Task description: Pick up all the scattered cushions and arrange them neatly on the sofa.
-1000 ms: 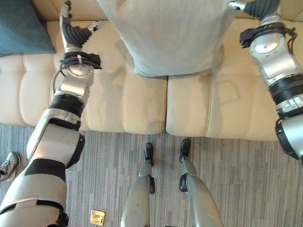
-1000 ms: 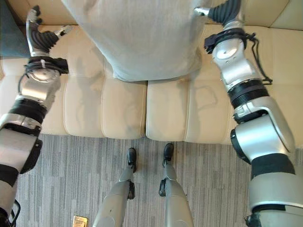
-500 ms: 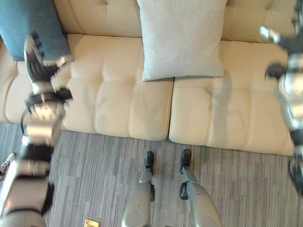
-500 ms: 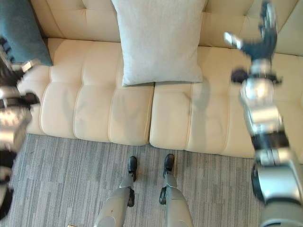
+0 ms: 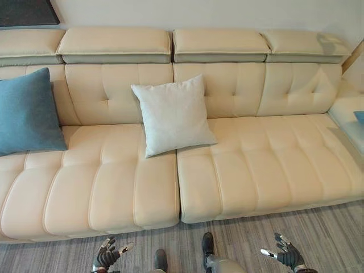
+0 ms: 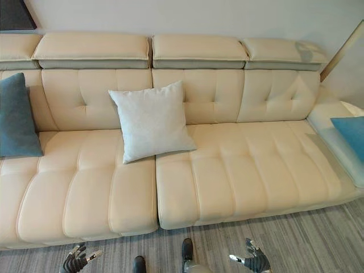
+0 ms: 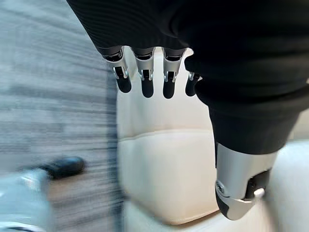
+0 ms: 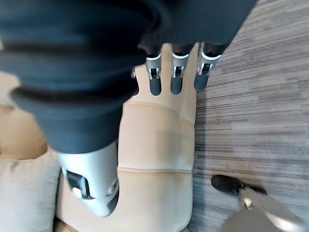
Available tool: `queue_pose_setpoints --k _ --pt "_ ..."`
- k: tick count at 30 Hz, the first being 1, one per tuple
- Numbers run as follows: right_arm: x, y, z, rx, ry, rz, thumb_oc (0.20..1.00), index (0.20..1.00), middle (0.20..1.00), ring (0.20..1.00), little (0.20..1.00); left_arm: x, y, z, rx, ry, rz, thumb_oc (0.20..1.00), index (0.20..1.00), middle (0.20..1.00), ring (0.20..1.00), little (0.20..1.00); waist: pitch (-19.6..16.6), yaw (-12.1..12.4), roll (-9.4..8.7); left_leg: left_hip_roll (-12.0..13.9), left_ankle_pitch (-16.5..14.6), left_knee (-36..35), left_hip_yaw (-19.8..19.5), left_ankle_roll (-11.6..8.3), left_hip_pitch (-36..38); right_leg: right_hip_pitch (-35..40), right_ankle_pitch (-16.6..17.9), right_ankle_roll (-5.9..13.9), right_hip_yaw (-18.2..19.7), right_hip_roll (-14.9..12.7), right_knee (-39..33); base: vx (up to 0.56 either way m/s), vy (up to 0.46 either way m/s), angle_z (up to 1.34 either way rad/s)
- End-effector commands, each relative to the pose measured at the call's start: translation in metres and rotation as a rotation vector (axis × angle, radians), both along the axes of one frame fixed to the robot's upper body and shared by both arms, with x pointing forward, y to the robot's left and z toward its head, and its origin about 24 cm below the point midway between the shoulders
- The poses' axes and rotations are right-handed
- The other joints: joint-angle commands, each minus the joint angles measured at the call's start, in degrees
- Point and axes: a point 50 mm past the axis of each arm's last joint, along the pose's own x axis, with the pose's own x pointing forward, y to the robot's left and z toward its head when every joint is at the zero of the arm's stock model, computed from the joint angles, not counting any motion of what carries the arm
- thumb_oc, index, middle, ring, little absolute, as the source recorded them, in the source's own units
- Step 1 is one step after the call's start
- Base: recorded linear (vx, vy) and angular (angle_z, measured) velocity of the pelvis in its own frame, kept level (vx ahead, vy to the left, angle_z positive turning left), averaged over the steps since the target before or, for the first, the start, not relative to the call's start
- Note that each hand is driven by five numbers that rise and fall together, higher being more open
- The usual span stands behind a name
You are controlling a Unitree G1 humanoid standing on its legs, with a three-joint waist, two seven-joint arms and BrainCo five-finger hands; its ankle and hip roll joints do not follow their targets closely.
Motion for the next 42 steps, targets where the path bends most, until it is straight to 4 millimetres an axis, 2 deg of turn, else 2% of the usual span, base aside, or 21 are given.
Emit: queue_pose_setpoints --k 1,3,4,5,6,7,8,9,10,11,12,14,17,20,22,32,35,37,39,41,42 --pt "0.056 0.001 0.033 -0.003 -0.230 -0.013 1.000 1.000 1.000 1.000 1.000 0.063 0.029 0.049 0.175 -0.252 -0.084 1.000 1.000 1.000 1.000 1.000 6.34 1.84 3.97 4.29 -0.84 -1.27 0.86 -2.26 -1.91 1.36 -8.58 1.46 -3.16 1.10 16.56 -0.73 0.008 -1.19" --pt "0.054 0.001 0.030 0.003 -0.221 -0.042 1.000 1.000 1.000 1.000 1.000 0.065 0.031 0.052 0.177 -0.269 -0.066 1.000 1.000 1.000 1.000 1.000 5.08 3.47 4.99 5.56 0.56 -1.54 1.34 -2.37 -3.60 4.15 -11.62 -0.12 -4.99 0.34 25.71 -0.49 -0.073 -0.32" --pt "0.054 -0.001 0.029 -0.013 -0.215 -0.053 1.000 1.000 1.000 1.000 1.000 0.062 0.032 0.051 0.181 -0.259 -0.048 1.000 1.000 1.000 1.000 1.000 4.60 3.98 4.69 5.61 1.19 -1.54 1.54 -2.69 -4.10 5.94 -11.10 0.19 -4.86 0.32 25.79 -0.38 -0.214 -0.08" --pt "0.059 -0.001 0.034 -0.012 -0.238 -0.044 1.000 1.000 1.000 1.000 1.000 0.068 0.024 0.050 0.154 -0.283 -0.057 1.000 1.000 1.000 1.000 1.000 4.15 5.31 4.17 5.83 2.61 -1.31 1.62 -3.68 -5.66 10.04 -14.23 -0.91 -6.02 1.32 19.70 -0.29 -0.256 -0.07" --pt "0.060 -0.002 0.035 -0.015 -0.243 -0.048 1.000 1.000 1.000 1.000 1.000 0.069 0.020 0.049 0.145 -0.284 -0.063 1.000 1.000 1.000 1.000 1.000 3.99 5.29 3.62 5.52 3.14 -1.02 1.46 -4.12 -6.31 12.67 -15.82 -1.58 -5.86 2.18 13.09 -0.36 -0.327 -0.17" --pt "0.062 -0.007 0.038 -0.034 -0.249 -0.052 1.000 1.000 1.000 1.000 1.000 0.071 0.012 0.046 0.118 -0.284 -0.062 1.000 1.000 1.000 1.000 1.000 4.07 5.30 3.63 6.34 4.53 1.37 1.03 -5.12 -9.13 13.41 -16.04 -3.07 -4.34 3.93 8.16 -0.50 -0.303 0.21" --pt "0.063 -0.015 0.043 -0.054 -0.264 -0.072 1.000 1.000 1.000 1.000 1.000 0.075 0.005 0.045 0.104 -0.295 -0.075 1.000 1.000 1.000 1.000 1.000 5.70 4.75 3.79 6.35 4.37 4.90 -0.59 -6.24 -11.10 12.91 -15.57 -3.85 -4.65 4.20 7.23 -0.44 -0.218 0.45" --pt "0.063 -0.015 0.043 -0.054 -0.264 -0.072 1.000 1.000 1.000 1.000 1.000 0.075 0.004 0.045 0.103 -0.295 -0.075 1.000 1.000 1.000 1.000 1.000 5.59 4.76 3.90 6.47 4.47 4.91 -0.63 -6.26 -11.31 12.74 -15.40 -3.89 -4.65 4.33 7.17 -0.39 -0.112 0.62" --pt "0.063 -0.017 0.044 -0.062 -0.265 -0.072 1.000 1.000 1.000 1.000 1.000 0.076 0.003 0.045 0.103 -0.296 -0.088 1.000 1.000 1.000 1.000 1.000 5.68 4.40 3.91 5.72 3.25 5.59 -2.07 -5.94 -11.10 12.13 -14.82 -3.90 -4.88 4.12 7.25 -0.26 -0.036 0.39" --pt "0.060 -0.020 0.044 -0.067 -0.256 -0.073 1.000 1.000 1.000 1.000 1.000 0.076 0.000 0.043 0.095 -0.285 -0.104 1.000 1.000 1.000 1.000 1.000 5.17 3.08 3.06 4.19 -1.26 8.56 -3.80 -5.27 -8.78 10.94 -12.98 -3.53 -5.04 2.67 6.85 -0.25 -0.035 0.18" --pt "0.060 -0.020 0.044 -0.067 -0.256 -0.073 1.000 1.000 1.000 1.000 1.000 0.076 0.000 0.043 0.095 -0.285 -0.104 1.000 1.000 1.000 1.000 1.000 5.16 3.08 3.06 4.20 -1.28 8.58 -3.80 -5.27 -8.79 10.93 -12.98 -3.53 -5.04 2.67 6.85 -0.19 -0.012 0.09" --pt "0.060 -0.020 0.046 -0.063 -0.264 -0.074 1.000 1.000 1.000 1.000 1.000 0.075 -0.002 0.042 0.082 -0.288 -0.102 1.000 1.000 1.000 1.000 1.000 4.71 2.38 3.22 3.16 -3.78 8.12 -5.64 -4.95 -5.59 10.18 -12.11 -3.26 -4.27 2.76 6.22 -0.04 0.027 -0.23" --pt "0.057 -0.022 0.044 -0.062 -0.259 -0.094 1.000 1.000 1.000 1.000 1.000 0.076 -0.004 0.042 0.083 -0.284 -0.110 1.000 1.000 1.000 1.000 1.000 3.83 1.14 3.82 2.82 -4.11 6.67 -5.51 -4.64 -3.81 9.87 -11.41 -2.99 -2.74 3.24 5.60 0.05 0.052 -0.47" --pt "0.056 -0.022 0.043 -0.051 -0.257 -0.103 1.000 1.000 1.000 1.000 1.000 0.077 -0.004 0.044 0.089 -0.284 -0.137 1.000 1.000 1.000 1.000 1.000 3.51 0.52 3.94 2.93 -4.47 5.92 -4.29 -4.20 -2.65 9.87 -11.23 -2.82 -1.58 3.38 5.56 0.07 0.066 -0.55" --pt "0.057 -0.021 0.043 -0.047 -0.254 -0.097 1.000 1.000 1.000 1.000 1.000 0.078 -0.004 0.046 0.093 -0.285 -0.170 1.000 1.000 1.000 1.000 1.000 3.45 -0.24 4.20 2.91 -4.97 4.80 -2.55 -3.37 -1.13 9.40 -11.13 -2.34 0.50 3.52 6.50 0.08 0.149 -0.67" --pt "0.059 -0.016 0.041 -0.024 -0.244 -0.092 1.000 1.000 1.000 1.000 1.000 0.080 -0.007 0.049 0.092 -0.286 -0.212 1.000 1.000 1.000 1.000 1.000 3.48 -0.71 3.24 2.34 -7.33 5.49 1.24 -1.21 -0.17 7.73 -11.11 -0.88 4.91 3.37 9.31 0.06 0.092 -0.62" --pt "0.062 -0.012 0.041 -0.013 -0.253 -0.095 1.000 1.000 1.000 1.000 1.000 0.082 -0.007 0.051 0.090 -0.290 -0.220 1.000 1.000 1.000 1.000 1.000 4.16 -0.67 3.21 2.16 -7.94 5.34 1.95 -0.40 -0.01 5.83 -11.51 -0.07 4.91 3.63 13.06 0.04 0.082 -0.45" --pt "0.067 -0.008 0.043 -0.004 -0.269 -0.092 1.000 1.000 1.000 1.000 1.000 0.085 -0.004 0.054 0.097 -0.305 -0.213 1.000 1.000 1.000 1.000 1.000 5.34 -0.44 3.00 2.46 -8.26 4.82 3.49 -0.06 0.90 3.42 -11.10 0.90 2.06 3.30 17.68 0.03 0.083 -0.26" --pt "0.073 0.000 0.045 0.017 -0.287 -0.081 1.000 1.000 1.000 1.000 1.000 0.087 -0.002 0.057 0.101 -0.318 -0.203 1.000 1.000 1.000 1.000 1.000 5.55 0.48 2.85 3.11 -8.01 3.19 6.19 -0.44 2.04 1.18 -10.15 1.42 -5.88 0.96 19.74 0.05 0.041 -0.88" --pt "0.074 0.003 0.045 0.012 -0.288 -0.068 1.000 1.000 1.000 1.000 1.000 0.088 -0.003 0.059 0.099 -0.325 -0.204 1.000 1.000 1.000 1.000 1.000 5.46 0.90 2.71 3.34 -8.45 2.28 8.55 -0.91 3.99 0.77 -10.03 0.63 -14.03 -1.03 18.57 0.18 -0.003 -1.19" --pt "0.075 0.004 0.045 0.009 -0.288 -0.064 1.000 1.000 1.000 1.000 1.000 0.089 -0.003 0.058 0.096 -0.324 -0.203 1.000 1.000 1.000 1.000 1.000 5.25 1.13 2.83 3.55 -9.98 2.04 9.06 -1.24 5.46 0.34 -10.48 0.98 -17.15 -1.50 18.38 0.25 -0.037 -0.79"
